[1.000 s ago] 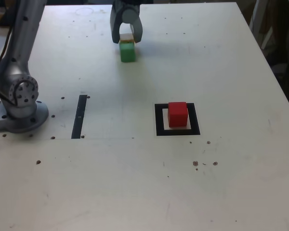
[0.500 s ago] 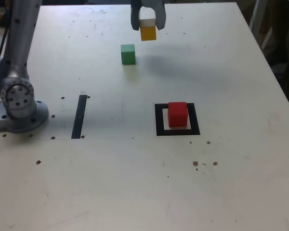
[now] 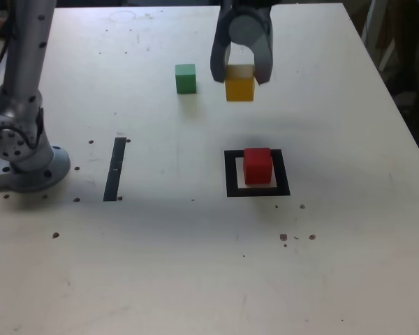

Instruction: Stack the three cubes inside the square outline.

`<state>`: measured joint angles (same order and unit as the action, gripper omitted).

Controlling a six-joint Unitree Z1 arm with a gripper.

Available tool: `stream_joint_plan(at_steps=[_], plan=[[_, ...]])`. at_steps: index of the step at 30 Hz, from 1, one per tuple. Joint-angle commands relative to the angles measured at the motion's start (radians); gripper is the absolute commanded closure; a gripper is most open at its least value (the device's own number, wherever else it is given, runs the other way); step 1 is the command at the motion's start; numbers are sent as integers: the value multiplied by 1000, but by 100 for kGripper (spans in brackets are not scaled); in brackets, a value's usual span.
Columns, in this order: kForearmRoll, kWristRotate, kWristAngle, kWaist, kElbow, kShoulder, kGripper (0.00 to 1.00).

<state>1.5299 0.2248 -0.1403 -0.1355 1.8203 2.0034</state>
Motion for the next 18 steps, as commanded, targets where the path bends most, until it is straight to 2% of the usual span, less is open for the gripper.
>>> stream_joint_plan(at_steps=[1, 8, 18], plan=[[2, -27, 6, 29, -13, -9, 68], [-19, -107, 18, 119, -43, 16, 68], [-62, -124, 43, 138, -42, 70, 68]])
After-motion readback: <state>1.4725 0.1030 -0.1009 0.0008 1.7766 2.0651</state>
